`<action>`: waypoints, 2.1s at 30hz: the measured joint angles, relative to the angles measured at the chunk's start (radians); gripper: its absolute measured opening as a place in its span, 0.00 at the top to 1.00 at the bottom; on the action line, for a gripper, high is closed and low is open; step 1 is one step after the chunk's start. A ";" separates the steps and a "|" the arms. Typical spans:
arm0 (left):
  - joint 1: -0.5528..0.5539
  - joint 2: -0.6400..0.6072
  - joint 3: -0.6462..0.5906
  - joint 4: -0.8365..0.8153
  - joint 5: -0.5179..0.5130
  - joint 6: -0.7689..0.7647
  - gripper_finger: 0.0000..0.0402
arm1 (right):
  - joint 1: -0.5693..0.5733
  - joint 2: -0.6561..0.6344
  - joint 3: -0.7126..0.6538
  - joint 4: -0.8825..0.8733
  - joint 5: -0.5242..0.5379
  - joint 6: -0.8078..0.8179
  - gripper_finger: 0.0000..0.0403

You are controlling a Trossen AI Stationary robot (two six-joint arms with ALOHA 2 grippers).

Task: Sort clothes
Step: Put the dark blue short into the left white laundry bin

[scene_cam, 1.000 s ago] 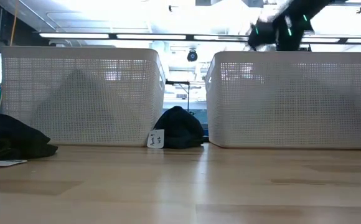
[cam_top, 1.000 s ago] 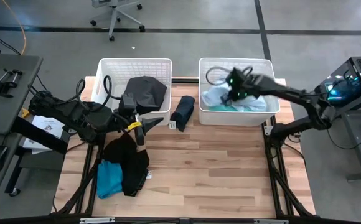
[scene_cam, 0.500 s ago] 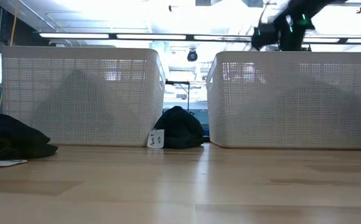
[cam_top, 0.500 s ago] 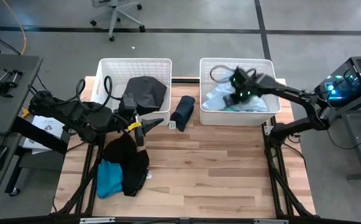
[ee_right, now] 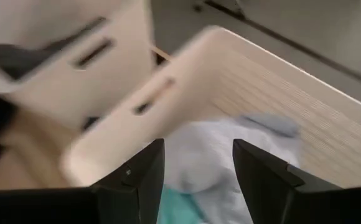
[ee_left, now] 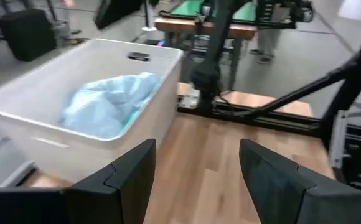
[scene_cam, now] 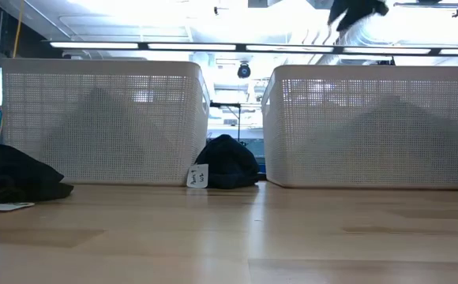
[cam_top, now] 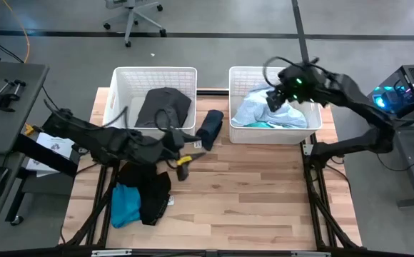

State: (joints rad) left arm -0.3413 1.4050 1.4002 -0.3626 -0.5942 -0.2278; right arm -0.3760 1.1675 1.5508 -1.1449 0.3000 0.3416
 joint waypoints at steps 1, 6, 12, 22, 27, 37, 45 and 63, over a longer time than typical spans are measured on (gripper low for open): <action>0.011 0.017 0.000 0.018 0.019 -0.016 0.46 | 0.056 -0.020 0.000 0.000 0.020 0.019 0.56; 0.083 0.105 0.053 -0.062 0.039 -0.225 0.46 | 0.370 -0.085 -0.045 -0.001 0.118 0.180 0.56; 0.178 0.214 0.160 -0.284 0.066 -0.296 0.49 | 0.718 -0.064 -0.167 0.029 0.166 0.313 0.56; 0.293 0.352 0.178 -0.329 0.183 -0.337 0.50 | 1.016 0.000 -0.371 0.099 0.188 0.734 0.56; 0.340 0.410 0.178 -0.323 0.180 -0.374 0.50 | 1.078 0.005 -0.419 0.148 0.280 0.839 0.56; 0.396 0.519 0.187 -0.341 0.120 -0.220 0.50 | 1.085 0.005 -0.421 0.191 0.340 0.855 0.56; 0.324 0.537 0.297 -0.561 0.030 -0.069 0.50 | 1.085 0.005 -0.421 0.223 0.340 0.855 0.56; 0.139 0.661 0.181 -0.353 -0.185 -0.584 0.50 | 1.085 0.005 -0.421 0.223 0.378 0.830 0.56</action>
State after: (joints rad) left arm -0.2024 2.0659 1.5817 -0.7151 -0.7794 -0.8121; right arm 0.7086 1.1720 1.1301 -0.9224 0.6779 1.1713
